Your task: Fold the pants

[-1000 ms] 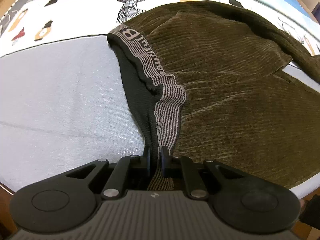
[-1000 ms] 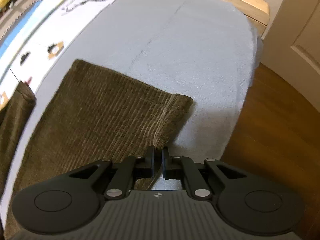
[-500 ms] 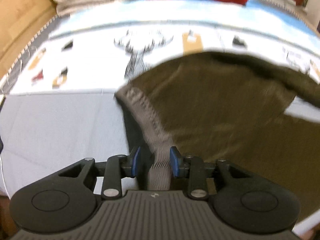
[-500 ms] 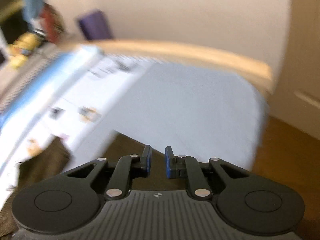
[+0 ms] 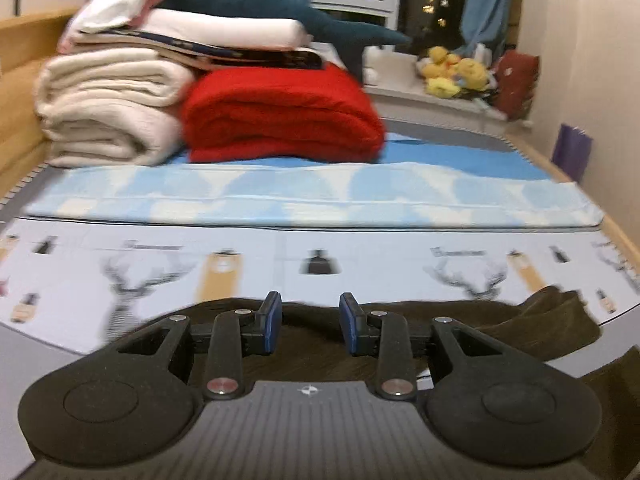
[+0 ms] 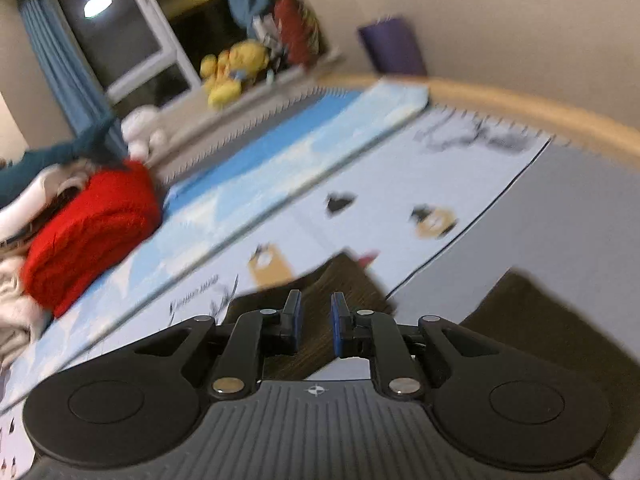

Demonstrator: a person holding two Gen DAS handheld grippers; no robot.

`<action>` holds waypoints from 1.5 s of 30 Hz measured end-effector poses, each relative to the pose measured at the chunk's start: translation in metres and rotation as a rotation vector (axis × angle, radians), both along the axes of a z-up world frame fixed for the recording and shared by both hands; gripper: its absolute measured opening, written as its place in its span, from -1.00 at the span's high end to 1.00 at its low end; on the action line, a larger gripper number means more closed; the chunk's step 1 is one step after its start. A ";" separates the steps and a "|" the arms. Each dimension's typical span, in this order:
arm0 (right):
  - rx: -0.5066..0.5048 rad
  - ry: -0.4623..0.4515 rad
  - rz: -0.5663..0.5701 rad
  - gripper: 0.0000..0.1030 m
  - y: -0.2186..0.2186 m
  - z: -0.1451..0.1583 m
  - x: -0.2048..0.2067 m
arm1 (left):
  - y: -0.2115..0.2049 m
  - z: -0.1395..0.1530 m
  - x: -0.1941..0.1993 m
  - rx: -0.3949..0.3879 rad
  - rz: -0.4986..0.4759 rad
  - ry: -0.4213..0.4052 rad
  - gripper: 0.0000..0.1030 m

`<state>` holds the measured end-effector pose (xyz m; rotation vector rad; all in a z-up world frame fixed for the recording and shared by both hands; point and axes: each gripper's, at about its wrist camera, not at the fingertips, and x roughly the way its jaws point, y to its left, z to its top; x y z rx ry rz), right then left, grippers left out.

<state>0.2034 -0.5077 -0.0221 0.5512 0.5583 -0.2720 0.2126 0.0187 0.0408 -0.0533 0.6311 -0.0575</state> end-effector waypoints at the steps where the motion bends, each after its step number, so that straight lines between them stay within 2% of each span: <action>1: 0.022 0.020 -0.005 0.70 0.004 -0.005 0.008 | -0.012 -0.007 0.007 -0.023 -0.027 0.010 0.32; 3: 0.102 0.051 -0.008 0.70 0.012 -0.020 0.024 | -0.033 -0.027 0.017 -0.049 -0.102 0.061 0.42; 5: 0.185 0.082 -0.019 0.70 0.022 -0.036 0.043 | -0.054 -0.052 0.036 -0.002 -0.157 0.169 0.62; 6: 0.225 0.095 -0.029 0.70 0.026 -0.044 0.051 | -0.062 -0.065 0.046 0.009 -0.181 0.213 0.64; 8: 0.279 0.130 -0.032 0.65 0.040 -0.061 0.066 | -0.076 -0.080 0.060 0.005 -0.245 0.252 0.64; 10: 0.342 0.166 -0.027 0.39 0.054 -0.079 0.077 | -0.088 -0.095 0.075 0.015 -0.287 0.295 0.64; 11: 0.371 0.184 -0.020 0.16 0.060 -0.087 0.085 | -0.090 -0.102 0.080 0.013 -0.298 0.309 0.64; 12: 0.396 0.210 -0.012 0.02 0.066 -0.096 0.092 | -0.093 -0.109 0.087 0.011 -0.314 0.323 0.64; 14: 0.433 0.268 -0.001 -0.07 0.075 -0.109 0.102 | -0.100 -0.125 0.097 0.028 -0.337 0.352 0.60; 16: 0.433 0.339 -0.017 -0.08 0.081 -0.120 0.112 | -0.102 -0.140 0.103 0.060 -0.337 0.371 0.54; 17: 0.423 0.373 -0.035 -0.08 0.083 -0.124 0.116 | -0.098 -0.148 0.105 0.070 -0.333 0.378 0.44; 20: 0.413 0.373 -0.073 -0.09 0.090 -0.122 0.120 | -0.101 -0.164 0.119 0.080 -0.329 0.413 0.24; 22: 0.387 0.371 -0.083 0.04 0.096 -0.118 0.123 | -0.106 -0.172 0.124 0.088 -0.355 0.426 0.08; 24: 0.355 0.373 -0.124 0.66 0.100 -0.114 0.123 | -0.111 -0.177 0.125 0.131 -0.379 0.414 0.05; 25: 0.356 0.371 -0.145 0.77 0.100 -0.113 0.123 | -0.112 -0.178 0.125 0.161 -0.375 0.399 0.08; 26: 0.369 0.364 -0.170 0.82 0.099 -0.110 0.120 | -0.112 -0.180 0.126 0.181 -0.370 0.397 0.27; 27: 0.383 0.353 -0.197 0.84 0.099 -0.106 0.118 | -0.112 -0.182 0.128 0.189 -0.369 0.403 0.34; 29: 0.385 0.308 -0.241 0.86 0.104 -0.091 0.114 | -0.110 -0.179 0.128 0.194 -0.388 0.394 0.76; 31: 0.377 0.234 -0.269 0.86 0.107 -0.068 0.111 | -0.110 -0.171 0.126 0.220 -0.421 0.382 0.81; 33: 0.358 0.088 -0.266 0.87 0.111 -0.031 0.112 | -0.108 -0.154 0.121 0.229 -0.462 0.349 0.82; 34: 0.331 -0.017 -0.236 0.87 0.113 -0.010 0.115 | -0.104 -0.142 0.117 0.219 -0.500 0.328 0.83; 36: 0.194 -0.203 -0.091 0.79 0.122 0.024 0.131 | -0.096 -0.124 0.108 0.195 -0.607 0.321 0.83; 37: 0.170 -0.229 -0.040 0.73 0.124 0.029 0.139 | -0.092 -0.120 0.100 0.190 -0.677 0.325 0.83; 38: 0.188 -0.201 -0.010 0.50 0.123 0.026 0.146 | -0.087 -0.120 0.090 0.195 -0.761 0.338 0.83; 39: 0.214 -0.149 -0.001 0.36 0.121 0.017 0.150 | -0.084 -0.123 0.083 0.208 -0.819 0.353 0.83; 41: 0.216 -0.005 -0.052 0.31 0.122 -0.010 0.147 | -0.081 -0.135 0.071 0.252 -0.892 0.393 0.84; 43: 0.211 0.181 -0.136 0.26 0.119 -0.036 0.143 | -0.079 -0.146 0.068 0.270 -0.897 0.422 0.84; 45: 0.264 0.280 -0.227 0.26 0.107 -0.060 0.127 | -0.077 -0.150 0.067 0.263 -0.885 0.436 0.84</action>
